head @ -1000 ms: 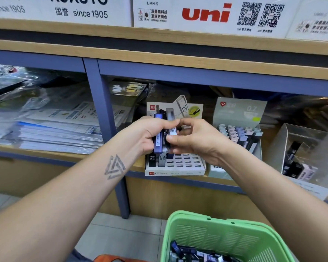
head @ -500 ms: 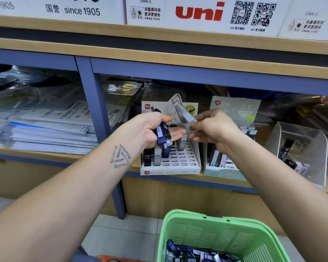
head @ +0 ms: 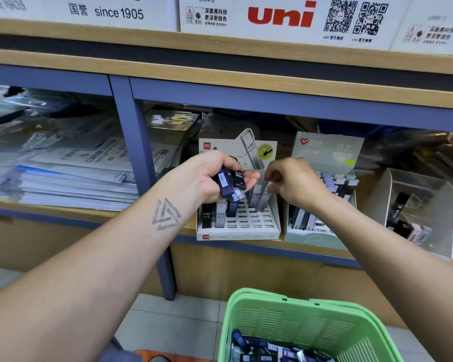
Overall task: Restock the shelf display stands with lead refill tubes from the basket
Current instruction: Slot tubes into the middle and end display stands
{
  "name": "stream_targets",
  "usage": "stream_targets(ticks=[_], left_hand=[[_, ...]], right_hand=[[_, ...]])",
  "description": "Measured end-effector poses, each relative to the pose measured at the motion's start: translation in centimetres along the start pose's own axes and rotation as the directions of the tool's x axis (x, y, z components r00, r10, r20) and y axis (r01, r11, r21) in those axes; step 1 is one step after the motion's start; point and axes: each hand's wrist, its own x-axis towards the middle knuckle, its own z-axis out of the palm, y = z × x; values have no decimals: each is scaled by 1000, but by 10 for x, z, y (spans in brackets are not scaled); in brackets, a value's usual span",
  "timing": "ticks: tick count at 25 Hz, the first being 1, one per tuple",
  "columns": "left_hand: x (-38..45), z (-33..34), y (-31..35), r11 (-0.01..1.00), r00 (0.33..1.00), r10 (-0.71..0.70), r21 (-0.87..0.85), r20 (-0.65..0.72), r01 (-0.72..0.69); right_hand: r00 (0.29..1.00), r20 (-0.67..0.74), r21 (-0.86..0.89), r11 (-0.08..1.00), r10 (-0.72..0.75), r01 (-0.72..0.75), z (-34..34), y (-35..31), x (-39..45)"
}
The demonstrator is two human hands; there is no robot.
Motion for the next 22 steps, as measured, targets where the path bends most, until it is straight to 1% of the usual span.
stream_targets(ticks=[2, 5, 9, 14, 16, 18, 19, 20, 21, 22], left_hand=[[-2, -1, 1, 1000, 1000, 2, 6, 20, -2], [0, -3, 1, 1000, 1000, -1, 28, 20, 0], [-2, -4, 0, 997, 1000, -2, 72, 6, 1], [-2, -6, 0, 997, 1000, -10, 82, 15, 9], [-2, -7, 2, 997, 1000, -16, 80, 18, 14], [-2, -7, 2, 994, 1000, -11, 106, 15, 9], [-1, -8, 2, 993, 1000, -3, 116, 5, 2], [0, -9, 2, 993, 1000, 5, 115, -5, -4], [1, -9, 2, 995, 1000, 11, 101, -9, -10], [1, -9, 3, 997, 1000, 17, 81, -6, -16]], right_hand=[[1000, -6, 17, 1000, -12, 12, 3, -1, -3], [997, 18, 41, 997, -72, 71, 3, -7, -6], [990, 46, 22, 990, -137, 136, 7, -12, -3], [997, 42, -84, 994, -71, 74, 22, -3, 5], [997, 8, -174, 982, -72, 73, 27, -4, 6], [996, 4, -275, 958, -84, 82, 25, -8, 6], [997, 5, -259, 963, -83, 81, 22, -11, 5], [998, -7, -142, 988, -56, 55, 17, -17, 2], [1000, -11, 109, 994, 28, -27, 9, -24, 0], [989, 60, 428, 892, 134, -147, 2, -31, -4]])
